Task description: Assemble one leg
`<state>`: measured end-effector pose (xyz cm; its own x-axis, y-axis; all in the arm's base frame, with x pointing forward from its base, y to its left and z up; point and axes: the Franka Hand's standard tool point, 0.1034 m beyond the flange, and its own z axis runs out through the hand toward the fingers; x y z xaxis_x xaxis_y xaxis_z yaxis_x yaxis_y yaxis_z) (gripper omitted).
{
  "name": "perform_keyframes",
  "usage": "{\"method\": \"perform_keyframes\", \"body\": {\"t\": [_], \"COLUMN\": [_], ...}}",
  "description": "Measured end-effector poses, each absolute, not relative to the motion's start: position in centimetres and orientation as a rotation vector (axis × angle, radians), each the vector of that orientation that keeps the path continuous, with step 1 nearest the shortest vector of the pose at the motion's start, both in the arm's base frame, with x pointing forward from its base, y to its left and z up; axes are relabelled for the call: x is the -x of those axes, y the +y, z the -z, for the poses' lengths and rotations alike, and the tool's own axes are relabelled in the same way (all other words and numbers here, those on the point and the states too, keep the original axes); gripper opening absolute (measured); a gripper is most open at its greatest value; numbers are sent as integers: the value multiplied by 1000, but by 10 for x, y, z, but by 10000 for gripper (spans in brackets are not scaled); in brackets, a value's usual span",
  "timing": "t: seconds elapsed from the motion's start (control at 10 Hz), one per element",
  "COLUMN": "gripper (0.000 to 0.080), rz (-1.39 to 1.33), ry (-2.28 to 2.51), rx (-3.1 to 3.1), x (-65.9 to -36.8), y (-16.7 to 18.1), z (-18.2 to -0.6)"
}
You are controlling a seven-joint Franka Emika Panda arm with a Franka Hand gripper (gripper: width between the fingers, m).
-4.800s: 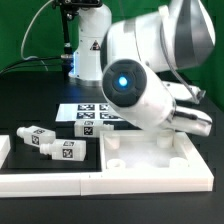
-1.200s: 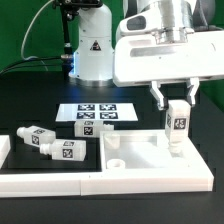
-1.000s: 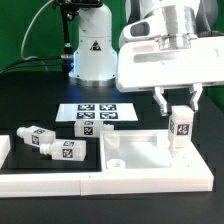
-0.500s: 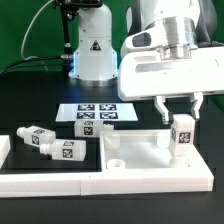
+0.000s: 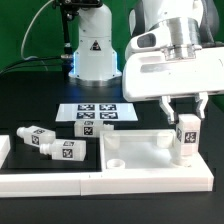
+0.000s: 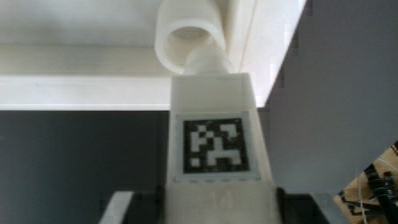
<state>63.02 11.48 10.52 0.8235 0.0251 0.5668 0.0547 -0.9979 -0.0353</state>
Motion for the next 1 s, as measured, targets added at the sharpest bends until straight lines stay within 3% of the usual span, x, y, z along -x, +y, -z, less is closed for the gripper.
{"method": "perform_keyframes", "body": {"t": [0.5, 1.0], "gripper": [287, 287], "rz": [892, 942], "ry": [-76, -60], "rx": [2967, 2954], "x": [-620, -628], "y": [111, 111], "z": [-98, -93]}}
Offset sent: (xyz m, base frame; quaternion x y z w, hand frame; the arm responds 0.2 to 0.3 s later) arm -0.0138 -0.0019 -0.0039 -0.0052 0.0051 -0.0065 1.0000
